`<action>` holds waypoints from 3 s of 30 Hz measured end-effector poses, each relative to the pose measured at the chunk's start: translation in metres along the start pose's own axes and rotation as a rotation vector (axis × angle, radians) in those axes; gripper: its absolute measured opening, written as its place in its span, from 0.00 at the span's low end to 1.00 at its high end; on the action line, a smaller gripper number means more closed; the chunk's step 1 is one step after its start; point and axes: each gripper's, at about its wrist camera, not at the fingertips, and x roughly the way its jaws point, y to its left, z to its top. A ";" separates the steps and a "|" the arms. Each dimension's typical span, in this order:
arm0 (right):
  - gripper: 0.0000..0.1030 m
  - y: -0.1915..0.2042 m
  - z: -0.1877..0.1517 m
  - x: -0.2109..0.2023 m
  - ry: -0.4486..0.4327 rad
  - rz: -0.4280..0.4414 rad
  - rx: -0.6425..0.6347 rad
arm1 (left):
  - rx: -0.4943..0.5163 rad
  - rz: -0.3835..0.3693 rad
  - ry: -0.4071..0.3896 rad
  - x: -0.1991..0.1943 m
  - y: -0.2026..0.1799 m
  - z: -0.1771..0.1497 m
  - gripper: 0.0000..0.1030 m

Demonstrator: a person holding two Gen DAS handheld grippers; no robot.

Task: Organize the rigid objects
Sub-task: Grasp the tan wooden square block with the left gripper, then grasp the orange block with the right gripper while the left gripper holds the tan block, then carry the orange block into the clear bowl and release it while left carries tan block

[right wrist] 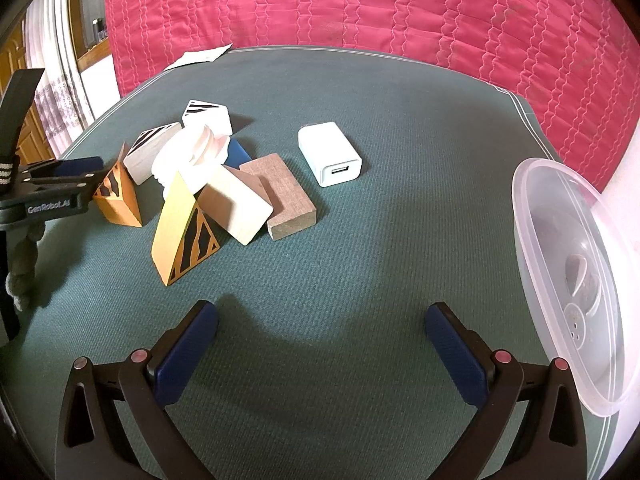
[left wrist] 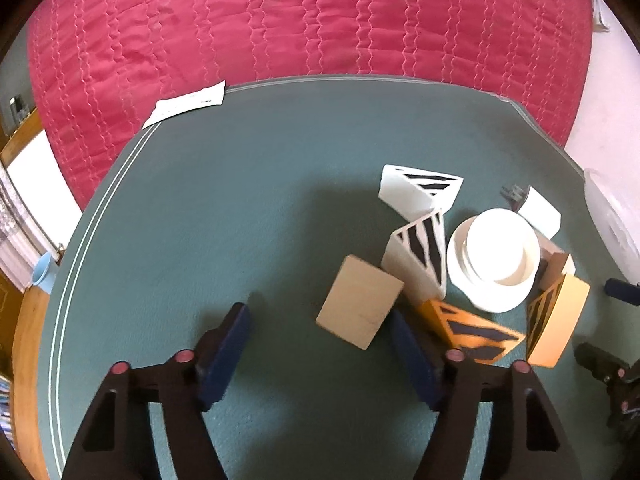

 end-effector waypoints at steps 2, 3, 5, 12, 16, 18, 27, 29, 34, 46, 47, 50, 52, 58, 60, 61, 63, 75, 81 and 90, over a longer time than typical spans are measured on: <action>1.00 0.000 0.000 0.000 0.000 0.000 0.000 | -0.002 -0.001 -0.009 0.001 -0.001 0.000 0.65; 1.00 0.000 0.000 0.000 0.000 -0.001 0.000 | -0.004 -0.003 -0.014 0.002 -0.002 -0.001 0.62; 1.00 0.000 0.000 0.000 0.000 0.000 0.000 | -0.006 -0.003 -0.021 0.002 -0.003 -0.001 0.58; 1.00 0.000 0.000 -0.002 0.002 -0.017 0.019 | -0.028 -0.030 -0.039 0.002 -0.001 -0.003 0.33; 1.00 0.000 -0.001 -0.003 0.005 -0.029 0.036 | -0.041 -0.043 -0.044 0.001 0.001 -0.004 0.33; 1.00 0.000 -0.001 -0.003 0.006 -0.034 0.048 | -0.043 -0.041 -0.047 0.001 0.001 -0.005 0.33; 1.00 0.010 -0.006 -0.009 -0.005 -0.014 0.086 | -0.087 -0.024 -0.060 -0.001 0.011 -0.009 0.33; 0.96 0.015 -0.007 -0.011 -0.011 0.008 0.099 | -0.102 -0.017 -0.061 -0.002 0.014 -0.010 0.33; 0.82 0.030 -0.003 -0.016 -0.018 0.092 0.129 | -0.128 -0.002 -0.068 -0.003 0.020 -0.012 0.33; 0.50 0.061 0.028 -0.001 -0.016 0.145 0.172 | -0.165 0.020 -0.071 -0.004 0.027 -0.016 0.33; 0.49 0.061 0.029 0.001 -0.014 0.140 0.179 | -0.165 0.019 -0.072 -0.004 0.027 -0.016 0.33; 0.40 0.065 0.032 0.004 -0.023 0.098 0.177 | -0.163 0.014 -0.075 -0.005 0.028 -0.017 0.33; 0.39 0.065 0.030 0.003 -0.027 0.093 0.173 | -0.164 0.013 -0.076 -0.005 0.029 -0.017 0.33; 0.39 0.065 0.015 -0.008 -0.035 0.106 0.151 | -0.169 0.010 -0.079 -0.006 0.030 -0.018 0.33; 0.39 0.062 0.010 -0.012 -0.036 0.114 0.151 | -0.170 0.010 -0.081 -0.006 0.029 -0.018 0.33; 0.38 0.060 0.008 -0.015 -0.037 0.116 0.154 | -0.169 0.009 -0.082 -0.006 0.030 -0.018 0.33; 0.39 0.055 0.003 -0.019 -0.041 0.117 0.165 | -0.169 0.008 -0.086 -0.007 0.030 -0.018 0.33; 0.39 0.019 -0.012 -0.043 -0.100 0.089 0.250 | -0.184 0.002 -0.132 -0.017 0.033 -0.021 0.33; 0.39 -0.010 -0.016 -0.054 -0.140 0.070 0.323 | -0.201 0.014 -0.151 -0.026 0.034 -0.026 0.33; 0.39 -0.072 -0.026 -0.077 -0.224 -0.034 0.446 | -0.255 0.055 -0.165 -0.042 0.039 -0.034 0.33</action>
